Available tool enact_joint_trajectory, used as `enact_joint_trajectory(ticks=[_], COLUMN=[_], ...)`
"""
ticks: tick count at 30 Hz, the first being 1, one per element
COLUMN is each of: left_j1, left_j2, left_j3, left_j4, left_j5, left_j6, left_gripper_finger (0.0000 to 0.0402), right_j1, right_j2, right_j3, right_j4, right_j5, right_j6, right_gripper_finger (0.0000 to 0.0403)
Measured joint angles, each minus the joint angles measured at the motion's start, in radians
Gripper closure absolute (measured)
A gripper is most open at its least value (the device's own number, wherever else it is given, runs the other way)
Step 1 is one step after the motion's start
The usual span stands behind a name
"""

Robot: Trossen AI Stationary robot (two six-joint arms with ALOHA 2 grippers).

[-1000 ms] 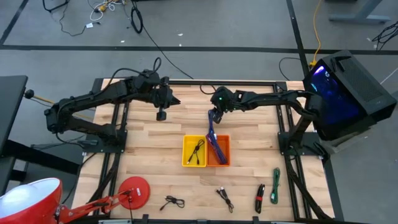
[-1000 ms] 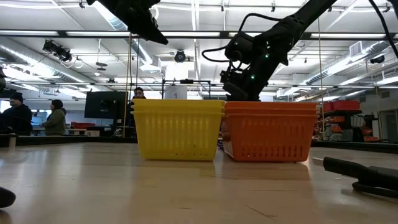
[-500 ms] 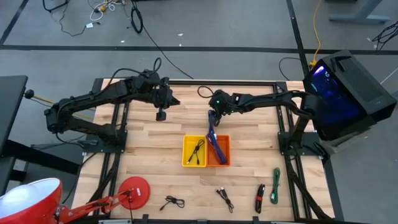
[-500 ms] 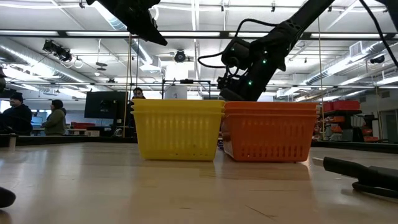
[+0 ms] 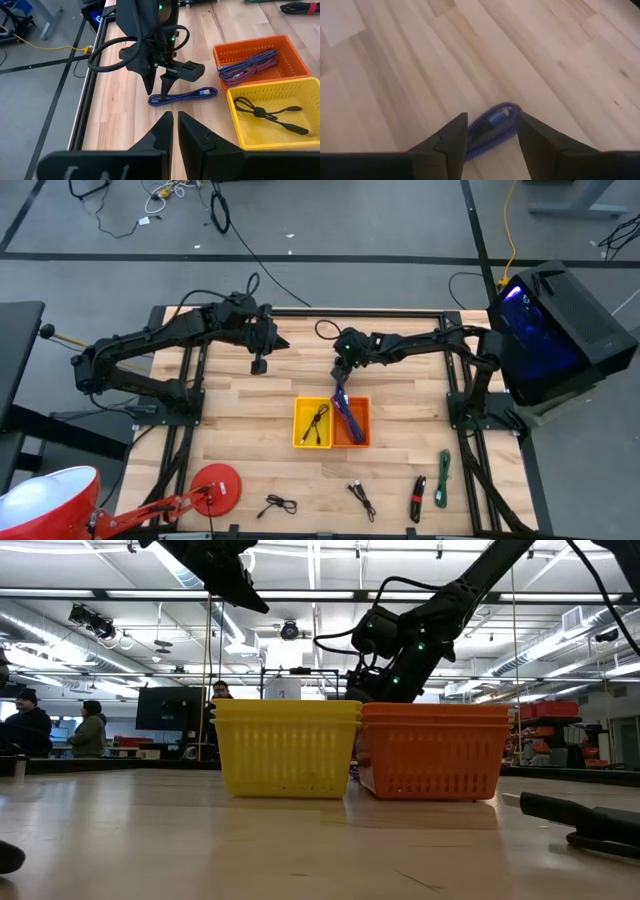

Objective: Pick & Place USB Port
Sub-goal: Put the blue patterned charger cable into the orange bin

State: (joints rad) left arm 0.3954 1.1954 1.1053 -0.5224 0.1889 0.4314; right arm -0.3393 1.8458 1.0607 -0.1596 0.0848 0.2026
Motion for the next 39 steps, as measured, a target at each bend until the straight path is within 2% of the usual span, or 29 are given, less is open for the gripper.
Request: enact_joint_trajectory(ticks=[4,16,24,27,31,33,39], left_j1=[0.000,0.000,0.000,0.000,0.000,0.000,0.000], left_j2=[0.000,0.000,0.000,0.000,0.000,0.000,0.000], left_j3=[0.000,0.000,0.000,0.000,0.000,0.000,0.000], left_j4=[0.000,-0.005,-0.008,-0.008,-0.008,-0.008,-0.008], left_j5=[0.000,0.000,0.000,0.000,0.000,0.000,0.000], left_j6=[0.000,0.001,0.002,0.002,0.002,0.002,0.002], left_gripper_finger=[0.0369,0.0369,0.0369,0.0369,0.0369,0.0369,0.0369], right_j1=[0.000,0.012,0.032,0.033,0.028,0.023,0.015], right_j2=[0.000,0.023,0.088,0.102,0.105,0.105,0.044], right_j3=[0.000,-0.002,0.003,0.005,0.004,0.004,0.002], right_j4=[-0.043,-0.069,0.014,0.026,0.026,0.029,-0.007], right_j5=[0.037,0.019,0.001,-0.006,-0.003,0.029,0.037], right_j6=[0.028,0.052,0.042,0.040,0.009,-0.001,-0.034], right_gripper_finger=[0.0232,0.0232,0.0235,0.0267,0.0378,0.0389,0.0400])
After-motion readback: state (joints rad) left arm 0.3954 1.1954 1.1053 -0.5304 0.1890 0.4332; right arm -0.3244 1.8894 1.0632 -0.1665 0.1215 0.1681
